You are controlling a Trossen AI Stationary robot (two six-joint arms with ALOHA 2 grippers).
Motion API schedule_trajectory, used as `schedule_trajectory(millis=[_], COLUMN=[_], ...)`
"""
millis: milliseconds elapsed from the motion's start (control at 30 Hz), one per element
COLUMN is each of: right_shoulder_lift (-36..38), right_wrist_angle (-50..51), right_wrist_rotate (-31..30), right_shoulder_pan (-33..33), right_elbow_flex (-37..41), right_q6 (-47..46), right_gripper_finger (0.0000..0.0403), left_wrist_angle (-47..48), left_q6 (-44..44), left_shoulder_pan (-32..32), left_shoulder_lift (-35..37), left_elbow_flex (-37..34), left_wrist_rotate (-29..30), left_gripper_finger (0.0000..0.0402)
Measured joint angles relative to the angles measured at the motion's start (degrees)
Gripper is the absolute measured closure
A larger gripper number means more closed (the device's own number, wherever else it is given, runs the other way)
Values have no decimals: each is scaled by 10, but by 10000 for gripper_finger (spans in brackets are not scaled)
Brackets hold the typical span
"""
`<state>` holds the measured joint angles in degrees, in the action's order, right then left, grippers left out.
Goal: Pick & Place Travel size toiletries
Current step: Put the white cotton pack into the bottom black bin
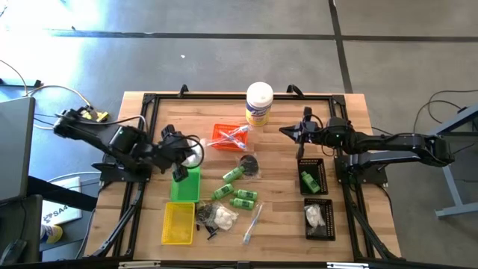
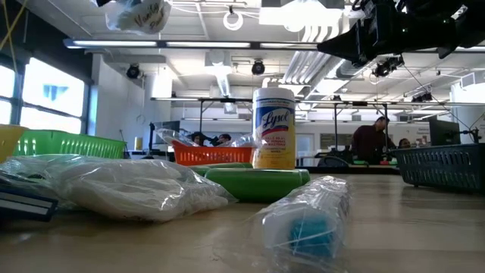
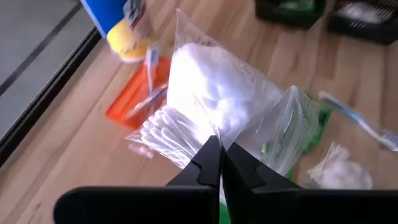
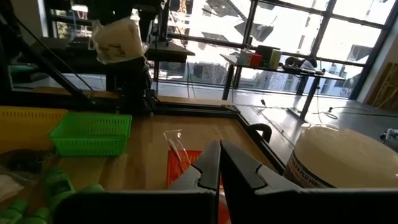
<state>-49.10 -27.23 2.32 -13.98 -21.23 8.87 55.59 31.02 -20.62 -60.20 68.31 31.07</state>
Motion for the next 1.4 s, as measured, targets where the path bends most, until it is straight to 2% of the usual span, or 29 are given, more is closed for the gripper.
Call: schedule_trajectory(millis=[167,433,500,700,833,1000,1167,1267,1400], right_shoulder_lift=[0,-2,-11,-73,-131,-205,-274,-313,-369], right_wrist_angle=[-6,-17,-36,-109,-185,-294,-376,-385,-386], right_wrist_rotate=[49,89,92,80,41,-22,-88,-110,-114], right_shoulder_pan=[0,1,6,50,83,115,137,146,154], right_elbow_flex=[0,0,0,0,0,0,-3,-26,-76], right_q6=[-3,-66,-91,-108,-108,-107,-108,-108,-107], right_gripper_finger=[398,398,398,391,349,260,180,149,129], left_wrist_angle=[-134,-317,-377,-476,-541,-614,-664,-694,-709], left_q6=[-52,-114,-117,-150,-183,-226,-251,-264,-265], left_shoulder_pan=[0,10,24,73,94,112,117,117,117], left_shoulder_lift=[21,16,14,1,-19,-53,-82,-98,-118], left_elbow_flex=[-80,-179,-202,-248,-251,-251,-251,-251,-250], left_wrist_rotate=[36,162,170,164,141,102,99,98,102], left_gripper_finger=[401,401,401,401,401,401,401,401,401])
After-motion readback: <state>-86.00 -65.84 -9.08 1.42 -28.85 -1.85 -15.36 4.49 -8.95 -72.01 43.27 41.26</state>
